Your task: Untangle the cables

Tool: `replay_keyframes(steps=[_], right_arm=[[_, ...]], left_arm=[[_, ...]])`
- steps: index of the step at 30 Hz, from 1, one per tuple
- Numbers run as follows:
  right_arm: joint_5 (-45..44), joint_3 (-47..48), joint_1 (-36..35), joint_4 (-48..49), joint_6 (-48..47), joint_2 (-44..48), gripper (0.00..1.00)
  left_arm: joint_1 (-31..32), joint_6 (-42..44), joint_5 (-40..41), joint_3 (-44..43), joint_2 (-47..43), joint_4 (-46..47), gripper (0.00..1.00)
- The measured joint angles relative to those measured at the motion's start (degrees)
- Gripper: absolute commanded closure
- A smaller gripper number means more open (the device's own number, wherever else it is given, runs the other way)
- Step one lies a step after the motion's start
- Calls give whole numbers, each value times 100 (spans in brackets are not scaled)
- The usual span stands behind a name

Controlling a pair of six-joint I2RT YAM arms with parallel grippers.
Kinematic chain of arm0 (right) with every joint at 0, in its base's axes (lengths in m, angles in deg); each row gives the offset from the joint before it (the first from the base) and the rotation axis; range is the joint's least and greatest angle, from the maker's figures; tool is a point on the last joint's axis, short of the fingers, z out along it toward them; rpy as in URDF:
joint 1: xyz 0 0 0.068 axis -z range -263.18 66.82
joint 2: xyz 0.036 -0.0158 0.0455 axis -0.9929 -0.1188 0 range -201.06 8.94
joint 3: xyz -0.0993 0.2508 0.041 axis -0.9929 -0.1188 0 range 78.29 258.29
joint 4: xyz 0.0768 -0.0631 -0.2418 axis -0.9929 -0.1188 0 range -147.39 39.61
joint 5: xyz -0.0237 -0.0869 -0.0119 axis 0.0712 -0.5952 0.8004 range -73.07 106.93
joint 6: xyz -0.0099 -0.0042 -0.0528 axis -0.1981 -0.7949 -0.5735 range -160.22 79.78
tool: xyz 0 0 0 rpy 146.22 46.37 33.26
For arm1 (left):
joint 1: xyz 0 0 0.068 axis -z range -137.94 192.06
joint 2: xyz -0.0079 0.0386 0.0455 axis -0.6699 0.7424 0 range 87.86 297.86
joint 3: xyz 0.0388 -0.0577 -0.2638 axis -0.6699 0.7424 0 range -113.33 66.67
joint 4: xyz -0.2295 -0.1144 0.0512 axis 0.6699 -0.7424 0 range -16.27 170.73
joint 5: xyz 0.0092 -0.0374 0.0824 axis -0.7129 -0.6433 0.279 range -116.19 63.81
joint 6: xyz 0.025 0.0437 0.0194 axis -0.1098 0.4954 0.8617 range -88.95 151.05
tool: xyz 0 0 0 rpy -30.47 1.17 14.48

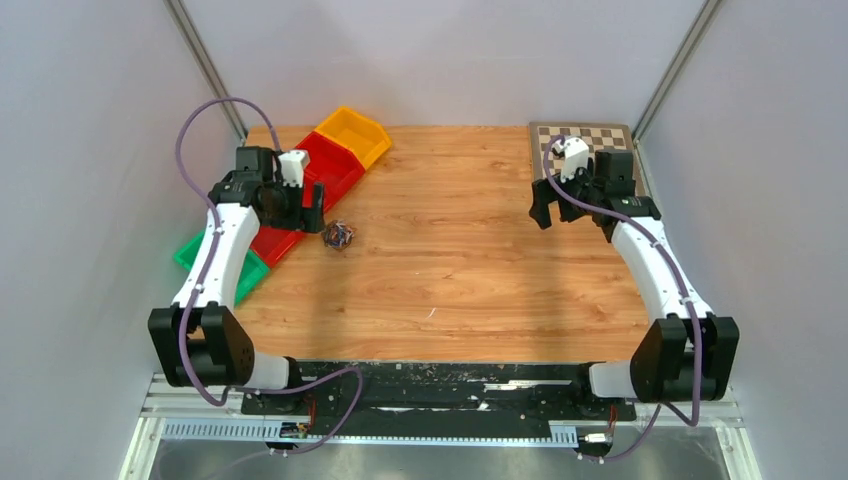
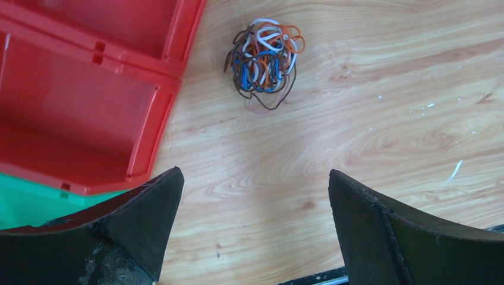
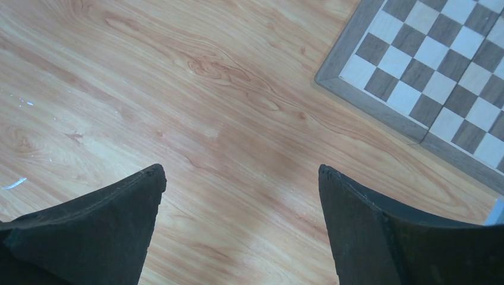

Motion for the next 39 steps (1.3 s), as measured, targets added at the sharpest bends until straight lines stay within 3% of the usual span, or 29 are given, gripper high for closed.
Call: replay_keyframes(steps=[5,13,16,24,30,32,34,35,37,39], right_arm=[[11,166,0,-2,-17,-507,0],[20,671,-2,-15,22,-1220,0],[20,833,-2,-13,31,-1388,0],[87,876,-15,-15,50,-1578,0],[146,876,-24,-17,52,-1604,0],[168,876,-24,-20,57,-1604,0],[192,876,-24,-20,70,-1604,0],[214,876,-24,-20,74,-1604,0],[262,874,-24,-20,103,-1604,0],[319,872,-35,-20,140,-1604,0]], left_arm=[[240,352,-24,-162,570,37,0],[544,789,-188,-1241,2096,-20,0],[638,879,-240,-1661,2616,-20,6],[841,1001,-435,-2188,3641,-94,35],[962,1047,-234,-2068,3956,-87,45],[1027,1078,-144,-1886,3906,-26,53],[1097,1110,-52,-1606,3797,55,70],[1137,1119,-33,-1462,3731,57,83],[1189,1121,-26,-1248,3595,48,98],[1217,1102,-105,-1128,3451,48,100]])
